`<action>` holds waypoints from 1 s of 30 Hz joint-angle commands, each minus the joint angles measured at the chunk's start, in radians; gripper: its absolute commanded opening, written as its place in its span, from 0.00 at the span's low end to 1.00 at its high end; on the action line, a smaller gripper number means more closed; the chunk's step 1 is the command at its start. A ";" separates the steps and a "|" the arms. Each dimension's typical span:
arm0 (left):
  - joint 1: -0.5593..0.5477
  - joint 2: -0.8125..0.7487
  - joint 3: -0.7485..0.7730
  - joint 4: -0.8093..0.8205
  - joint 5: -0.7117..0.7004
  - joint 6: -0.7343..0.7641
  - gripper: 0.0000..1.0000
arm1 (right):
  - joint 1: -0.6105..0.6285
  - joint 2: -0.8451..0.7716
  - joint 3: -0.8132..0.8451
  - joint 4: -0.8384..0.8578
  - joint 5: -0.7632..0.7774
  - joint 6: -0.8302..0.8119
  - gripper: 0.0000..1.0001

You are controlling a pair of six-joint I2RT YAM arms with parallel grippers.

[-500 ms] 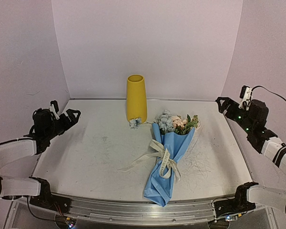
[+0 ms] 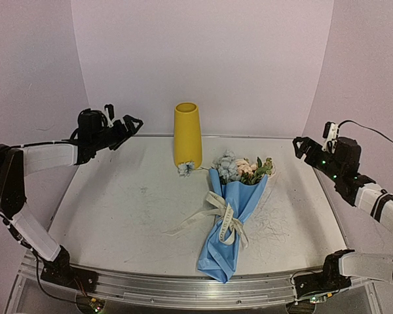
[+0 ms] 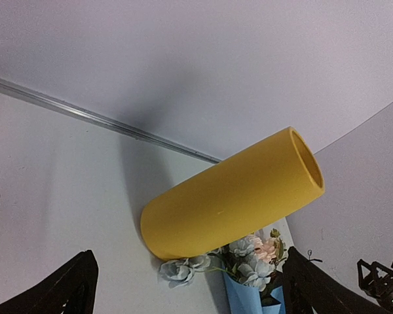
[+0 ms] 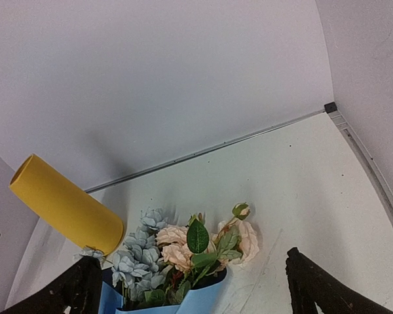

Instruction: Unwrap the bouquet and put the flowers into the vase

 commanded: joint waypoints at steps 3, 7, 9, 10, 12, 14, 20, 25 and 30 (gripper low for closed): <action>-0.091 0.145 0.315 -0.138 -0.045 -0.003 0.99 | 0.000 0.014 0.054 -0.011 0.018 0.006 0.98; -0.138 0.237 0.468 -0.165 -0.046 0.036 0.99 | 0.000 0.021 0.059 -0.006 -0.030 -0.021 0.98; -0.156 0.272 0.515 -0.164 -0.052 0.102 0.99 | 0.002 0.034 0.067 0.013 -0.069 -0.044 0.98; -0.162 0.286 0.536 -0.164 -0.050 0.143 0.99 | 0.003 0.044 0.074 0.029 -0.094 -0.053 0.98; -0.168 0.310 0.554 -0.164 -0.044 0.188 0.99 | 0.007 0.066 0.089 0.057 -0.141 -0.067 0.98; -0.167 0.320 0.567 -0.163 -0.023 0.261 0.99 | 0.048 0.117 0.136 0.090 -0.178 -0.097 0.98; -0.139 0.307 0.548 -0.158 0.053 0.356 0.99 | 0.215 0.342 0.346 0.145 -0.191 -0.199 0.98; -0.116 0.268 0.502 -0.136 0.188 0.461 0.99 | 0.349 0.548 0.517 0.189 -0.166 -0.317 0.98; -0.082 0.283 0.478 -0.123 0.273 0.546 0.99 | 0.418 0.773 0.708 0.206 -0.151 -0.369 0.98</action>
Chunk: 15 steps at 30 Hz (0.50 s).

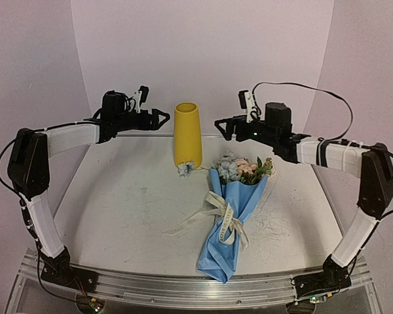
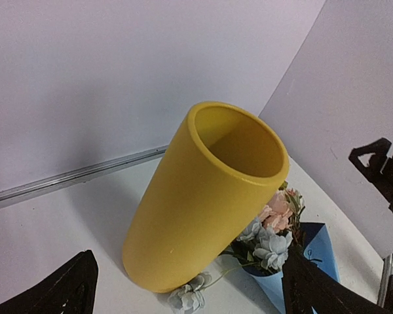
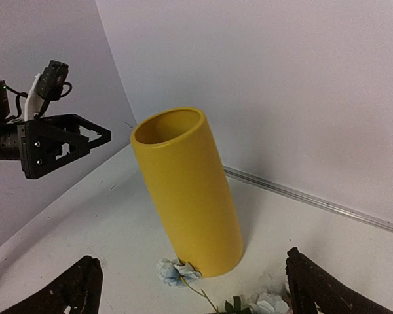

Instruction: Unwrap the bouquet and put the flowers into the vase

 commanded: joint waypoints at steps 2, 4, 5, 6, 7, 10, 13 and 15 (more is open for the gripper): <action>0.047 -0.002 -0.012 0.082 0.214 0.108 0.99 | 0.041 0.178 0.190 0.086 -0.003 -0.083 0.98; 0.055 0.014 -0.032 0.135 0.252 0.137 1.00 | 0.046 0.244 0.247 0.095 -0.030 -0.107 0.98; 0.057 0.024 -0.035 0.147 0.247 0.159 0.99 | 0.047 0.280 0.283 0.095 -0.032 -0.113 0.98; 0.057 0.041 -0.028 0.152 0.246 0.191 1.00 | 0.048 0.326 0.331 0.095 -0.035 -0.115 0.98; 0.059 0.056 -0.018 0.157 0.231 0.198 1.00 | 0.048 0.360 0.362 0.094 -0.023 -0.113 0.98; 0.083 0.107 0.027 0.170 0.199 0.141 0.99 | 0.048 0.424 0.437 0.085 0.003 -0.088 0.97; 0.109 0.156 0.064 0.202 0.177 0.046 0.97 | 0.047 0.472 0.495 0.084 0.069 -0.033 0.87; 0.112 0.178 0.076 0.229 0.143 0.013 0.95 | 0.048 0.497 0.526 0.086 0.105 -0.007 0.82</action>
